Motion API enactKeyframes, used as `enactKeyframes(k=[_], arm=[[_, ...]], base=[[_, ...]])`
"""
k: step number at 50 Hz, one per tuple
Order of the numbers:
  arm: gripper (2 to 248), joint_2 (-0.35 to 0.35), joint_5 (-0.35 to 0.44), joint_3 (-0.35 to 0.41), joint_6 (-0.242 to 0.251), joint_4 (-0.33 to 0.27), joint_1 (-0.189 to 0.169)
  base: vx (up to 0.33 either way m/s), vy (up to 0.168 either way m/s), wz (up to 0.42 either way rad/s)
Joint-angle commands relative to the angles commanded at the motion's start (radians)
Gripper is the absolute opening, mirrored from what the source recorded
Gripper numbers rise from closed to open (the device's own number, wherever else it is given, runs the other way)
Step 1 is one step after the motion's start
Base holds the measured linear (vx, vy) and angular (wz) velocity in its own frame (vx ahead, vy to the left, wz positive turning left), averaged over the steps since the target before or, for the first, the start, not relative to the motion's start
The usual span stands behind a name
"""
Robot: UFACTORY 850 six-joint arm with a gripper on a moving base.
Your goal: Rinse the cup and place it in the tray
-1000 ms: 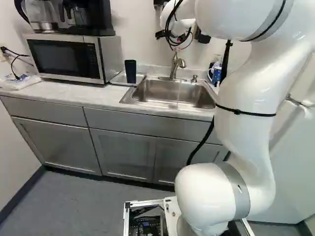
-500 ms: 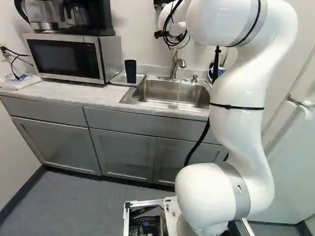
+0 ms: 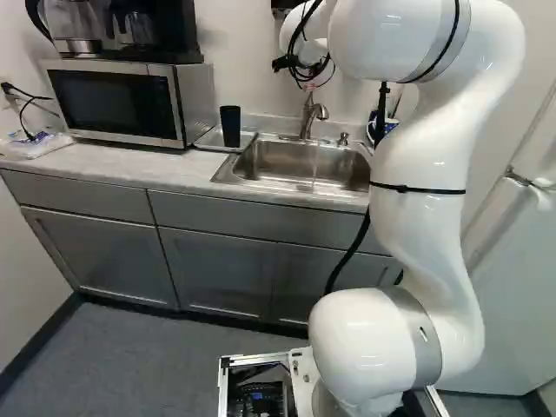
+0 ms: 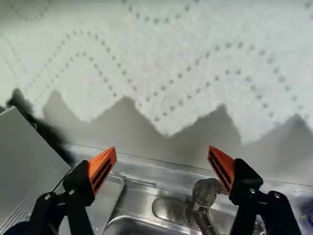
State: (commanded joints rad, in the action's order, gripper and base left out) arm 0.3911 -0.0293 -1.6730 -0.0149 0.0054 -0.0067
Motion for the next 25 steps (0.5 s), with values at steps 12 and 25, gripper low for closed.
enactKeyframes(k=[12,25], arm=[[247,-0.009,-0.02,0.01,0.0,0.0,-0.004],[247,-0.021,-0.038,0.025,0.0,0.0,-0.005]], base=[[0.0,0.0,0.0],[0.0,0.0,0.0]])
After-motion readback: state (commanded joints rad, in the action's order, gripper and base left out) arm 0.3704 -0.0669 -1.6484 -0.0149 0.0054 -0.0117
